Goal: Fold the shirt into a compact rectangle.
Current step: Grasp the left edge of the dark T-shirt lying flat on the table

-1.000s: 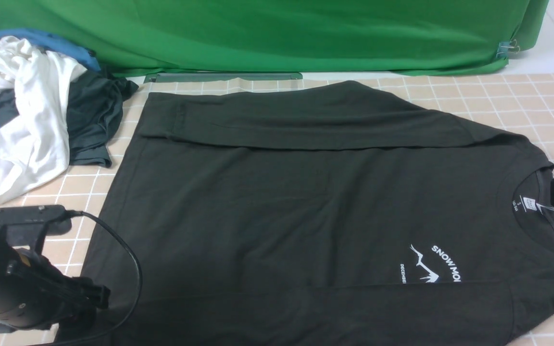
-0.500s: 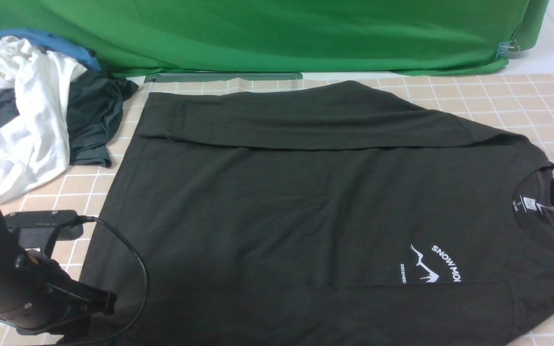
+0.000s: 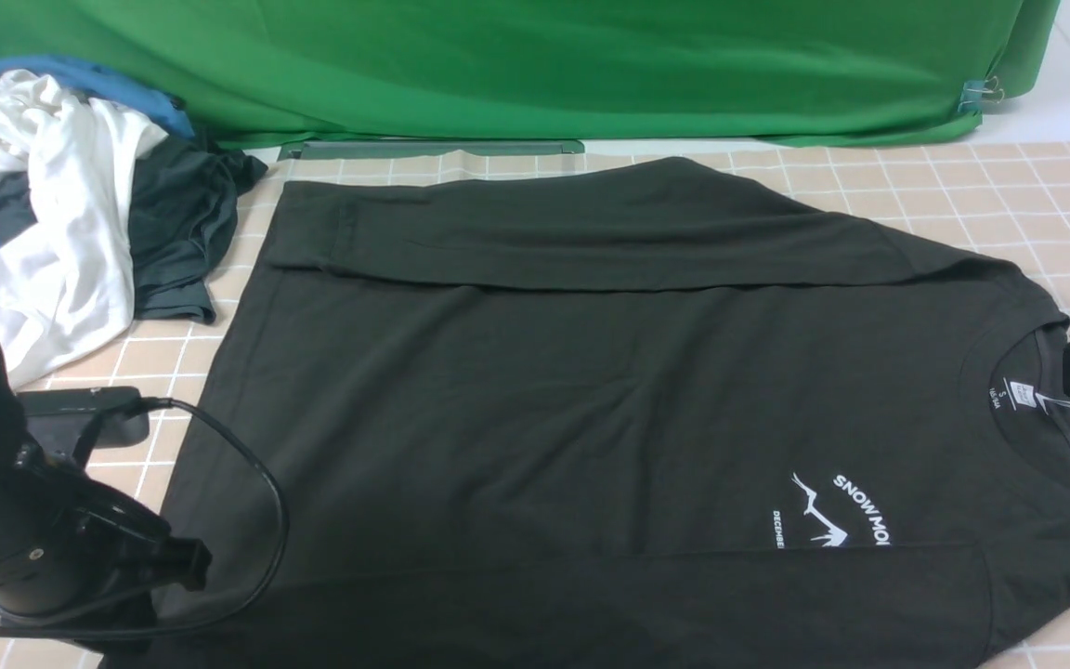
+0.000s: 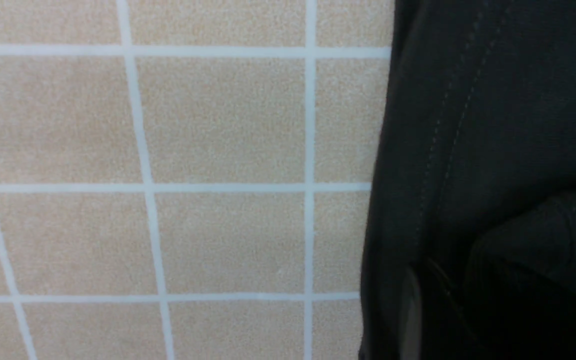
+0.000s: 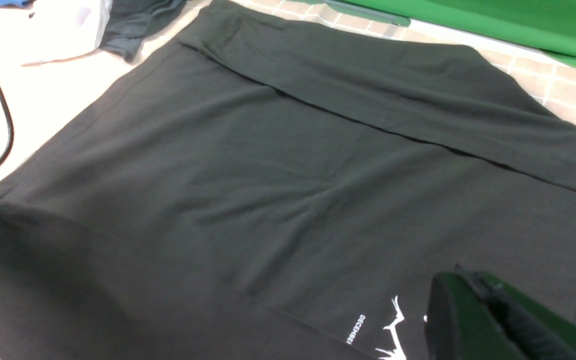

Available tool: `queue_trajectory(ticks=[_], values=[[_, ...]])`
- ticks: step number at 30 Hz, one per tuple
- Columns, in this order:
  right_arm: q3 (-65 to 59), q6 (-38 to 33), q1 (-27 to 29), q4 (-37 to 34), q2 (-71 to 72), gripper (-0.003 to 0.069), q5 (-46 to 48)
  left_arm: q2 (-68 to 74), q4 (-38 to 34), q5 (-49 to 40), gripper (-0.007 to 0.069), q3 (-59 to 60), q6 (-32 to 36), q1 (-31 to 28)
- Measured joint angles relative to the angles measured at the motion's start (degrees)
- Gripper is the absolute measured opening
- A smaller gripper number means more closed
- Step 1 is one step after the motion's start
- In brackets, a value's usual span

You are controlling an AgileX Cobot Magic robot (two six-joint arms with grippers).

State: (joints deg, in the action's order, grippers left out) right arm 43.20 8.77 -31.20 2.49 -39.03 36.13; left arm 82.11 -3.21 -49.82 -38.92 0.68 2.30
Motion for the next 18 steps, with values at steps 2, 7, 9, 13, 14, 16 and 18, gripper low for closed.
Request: queue_trajectory(ticks=[2, 7, 9, 13, 14, 16, 18], values=[[0.0, 0.0, 0.0, 0.0, 0.0, 0.0043, 0.0, 0.0, 0.6, 0.6, 0.0244, 0.0, -0.1, 0.0], [0.0, 0.0, 0.0, 0.0, 0.0, 0.0043, 0.0, 0.0, 0.3, 1.0, 0.0397, 0.0, -0.1, 0.0], [0.0, 0.0, 0.0, 0.0, 0.0, 0.0044, -0.1, 0.0, 0.0, 1.0, 0.0405, 0.0, 0.6, 0.0], [0.0, 0.0, 0.0, 0.0, 0.0, 0.0045, -0.2, 0.0, -1.9, 1.0, 0.0393, 0.0, 1.7, 0.0], [0.0, 0.0, 0.0, 0.0, 0.0, 0.0045, -0.2, 0.0, -3.4, 0.9, 0.038, 0.0, 3.1, 0.0], [0.0, 0.0, 0.0, 0.0, 0.0, 0.0045, -0.2, 0.0, -5.1, 0.8, 0.0358, 0.0, 4.4, 0.0], [-0.1, 0.0, 0.0, 0.0, 0.0, 0.0045, -0.5, 0.0, -5.6, 1.2, 0.0339, 0.0, 5.1, 0.0]])
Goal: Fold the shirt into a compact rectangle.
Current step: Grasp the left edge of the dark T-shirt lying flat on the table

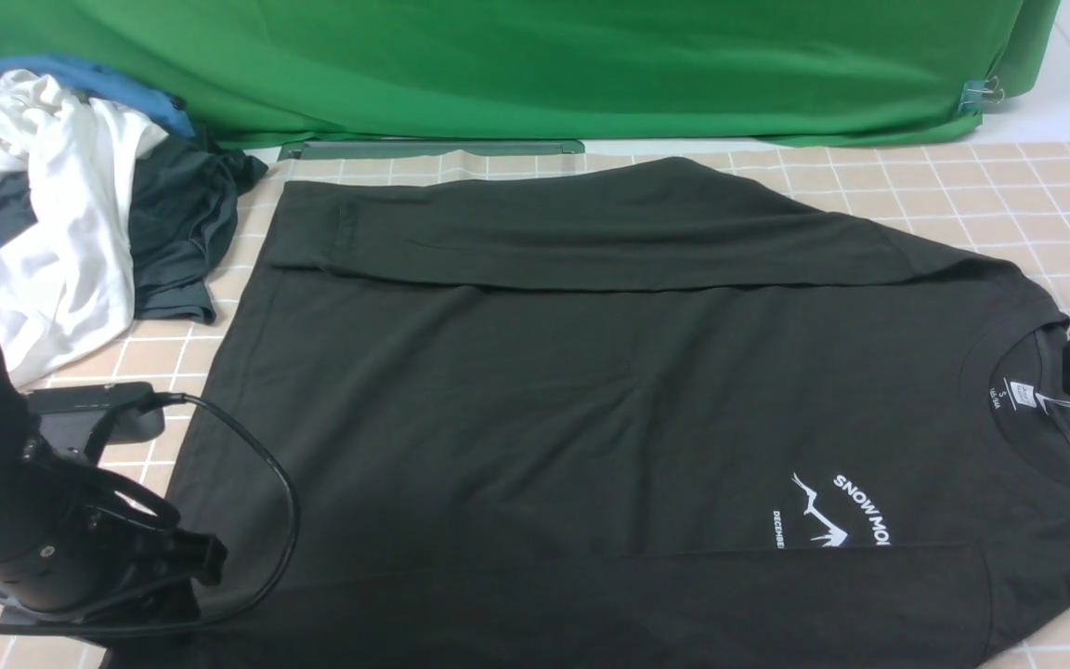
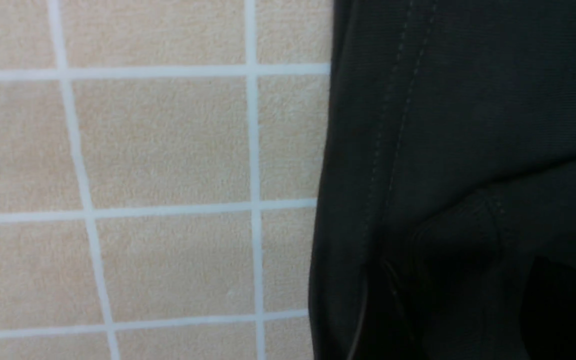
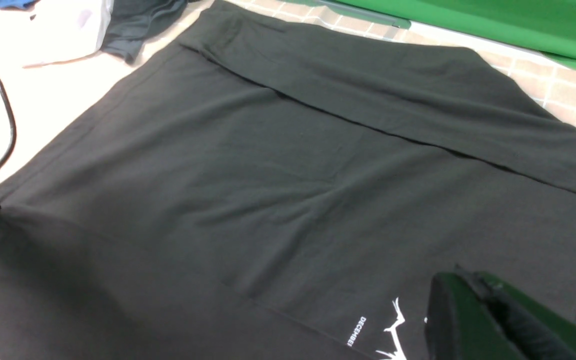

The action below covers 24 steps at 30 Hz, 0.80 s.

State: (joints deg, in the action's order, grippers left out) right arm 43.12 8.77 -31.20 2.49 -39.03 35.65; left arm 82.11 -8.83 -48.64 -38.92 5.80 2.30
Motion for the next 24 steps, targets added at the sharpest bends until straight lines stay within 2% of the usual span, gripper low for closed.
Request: queue_trajectory(ticks=[5, 15, 24], values=[[-1.4, 0.0, 0.0, -0.2, 0.0, 0.0045, -1.4, 0.0, 0.4, 1.8, 0.0288, 0.0, 0.7, 0.0], [-2.4, 0.0, 0.0, -1.3, 0.0, 0.0045, -4.3, 0.1, 3.4, 2.0, 0.012, 0.0, 0.7, 0.0], [-2.4, 0.2, 0.0, -2.5, 0.0, 0.0045, -9.3, 0.1, 4.0, 1.3, 0.0127, 0.1, 0.7, 0.0]])
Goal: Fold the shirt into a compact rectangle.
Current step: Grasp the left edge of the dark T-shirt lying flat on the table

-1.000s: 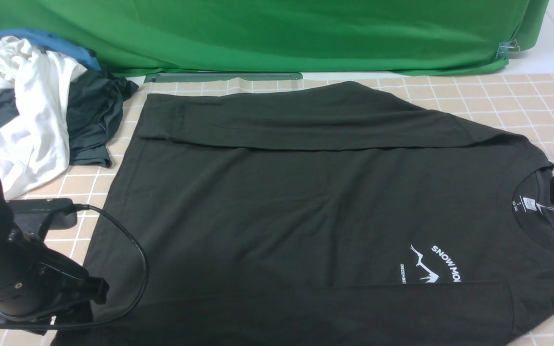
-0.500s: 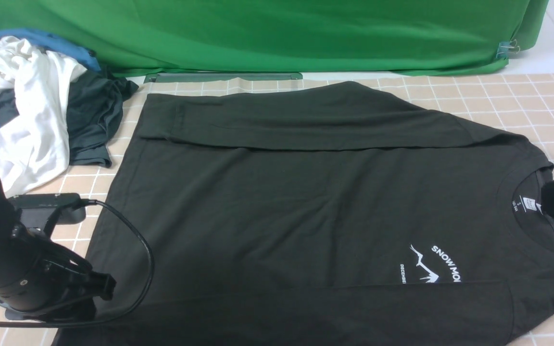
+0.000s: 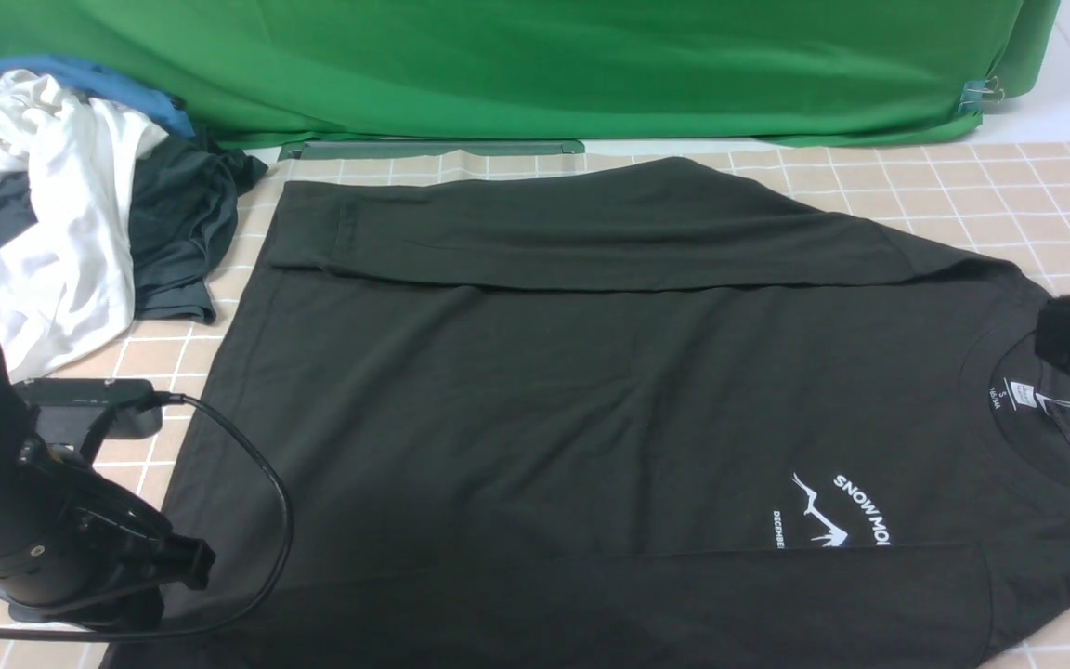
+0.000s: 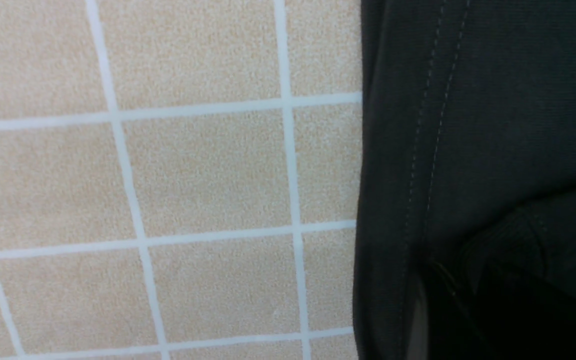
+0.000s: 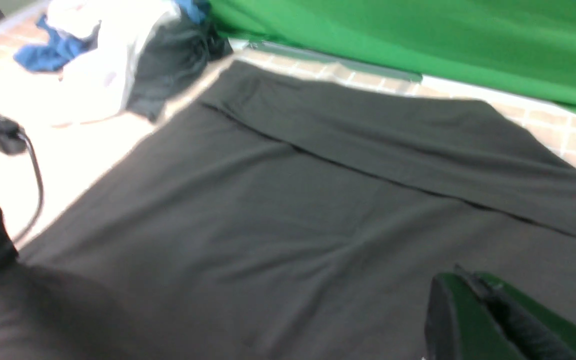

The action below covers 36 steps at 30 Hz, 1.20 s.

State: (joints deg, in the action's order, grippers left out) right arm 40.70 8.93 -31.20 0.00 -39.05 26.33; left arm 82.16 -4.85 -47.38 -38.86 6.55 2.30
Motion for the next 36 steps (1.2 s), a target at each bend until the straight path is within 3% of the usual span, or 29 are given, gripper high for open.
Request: queue_trajectory(ticks=[9, 11, 15, 28, 31, 36], values=[[0.0, 0.0, 0.0, -2.9, 0.0, 0.0045, -1.6, 1.5, 0.0, 4.1, 0.0161, 4.4, 0.0, 0.0], [0.0, 0.0, 0.0, -2.9, 0.0, 0.0045, -1.6, 1.6, 0.0, 4.3, 0.0153, 4.4, 0.0, 0.0], [0.0, 0.0, 0.0, -3.0, 0.0, 0.0045, -1.8, 0.9, 0.0, 2.2, 0.004, 2.8, 0.0, 0.0], [0.0, 0.0, 0.0, -3.1, 0.0, 0.0045, -2.4, -4.4, 0.3, -6.1, 0.0038, -0.8, -0.1, 0.0], [0.0, 0.0, 0.0, -3.1, 0.0, 0.0045, -2.7, -4.2, 0.3, -6.1, 0.0062, -0.8, -0.1, 0.0], [0.0, 0.0, 0.0, -3.1, 0.0, 0.0045, -3.0, -2.8, 0.4, -4.0, 0.0196, -0.8, 0.0, 0.0]])
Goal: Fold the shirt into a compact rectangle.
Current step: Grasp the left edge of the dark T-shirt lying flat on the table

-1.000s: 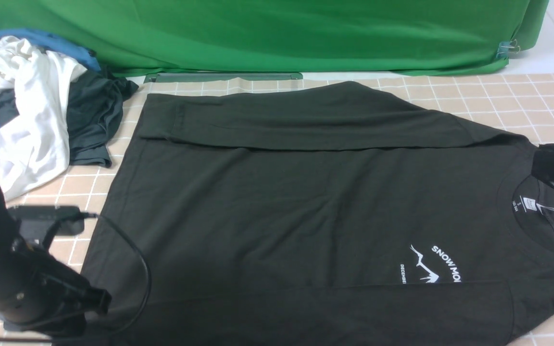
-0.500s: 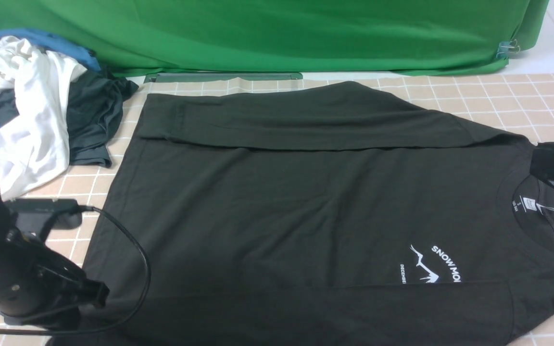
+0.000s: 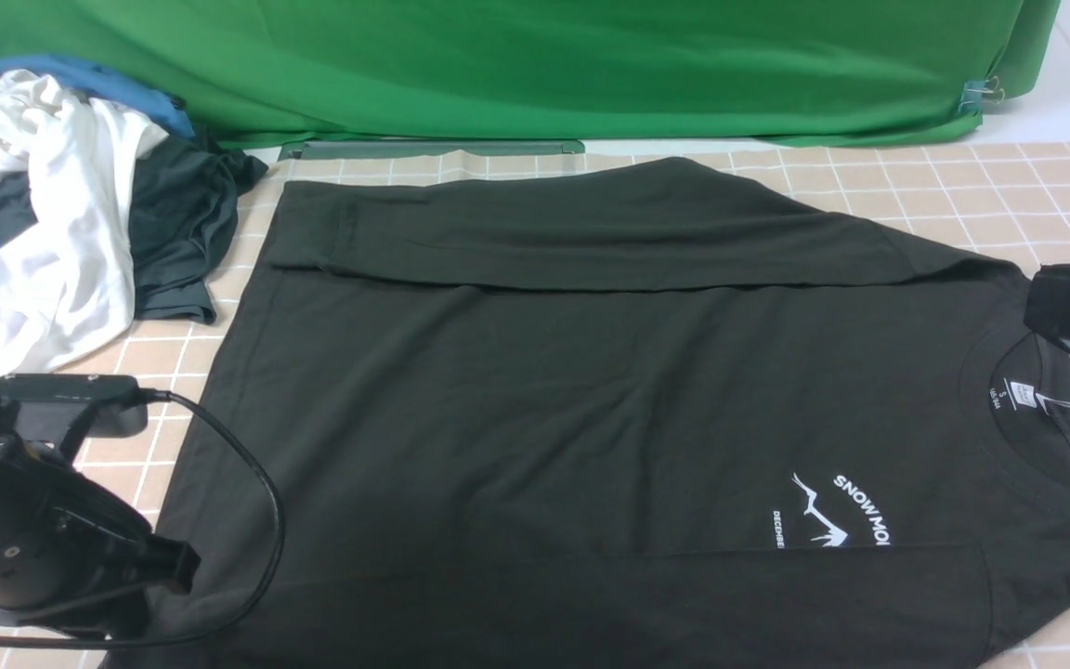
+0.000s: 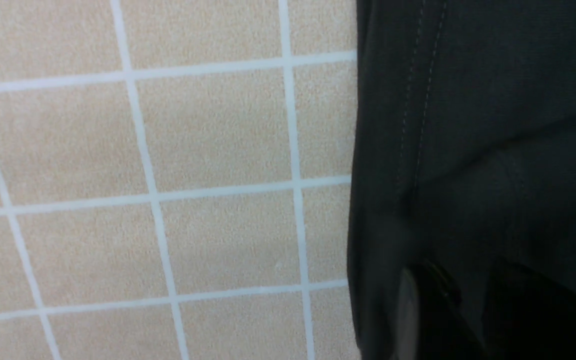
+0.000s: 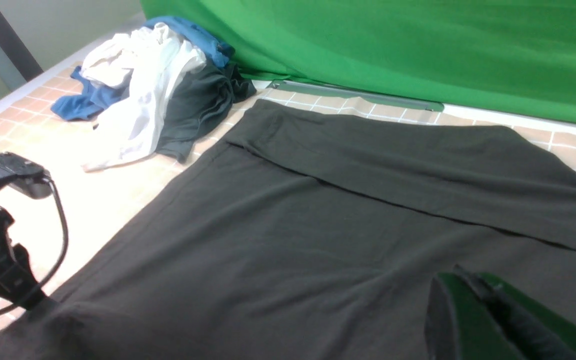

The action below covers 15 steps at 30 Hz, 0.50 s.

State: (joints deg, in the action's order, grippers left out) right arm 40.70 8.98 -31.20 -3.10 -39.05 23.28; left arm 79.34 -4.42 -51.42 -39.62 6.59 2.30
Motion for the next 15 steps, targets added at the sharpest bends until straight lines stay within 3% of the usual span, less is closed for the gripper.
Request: queue_trajectory(ticks=[8, 15], values=[[0.0, 0.0, 0.0, 0.0, 0.0, 0.0045, -0.2, 4.1, 0.2, 1.0, 0.0401, 0.0, 0.8, 0.0], [0.0, 0.0, 0.0, 0.0, 0.0, 0.0045, -0.2, 6.6, 0.7, 2.3, 0.0408, 0.0, 0.8, 0.0]])
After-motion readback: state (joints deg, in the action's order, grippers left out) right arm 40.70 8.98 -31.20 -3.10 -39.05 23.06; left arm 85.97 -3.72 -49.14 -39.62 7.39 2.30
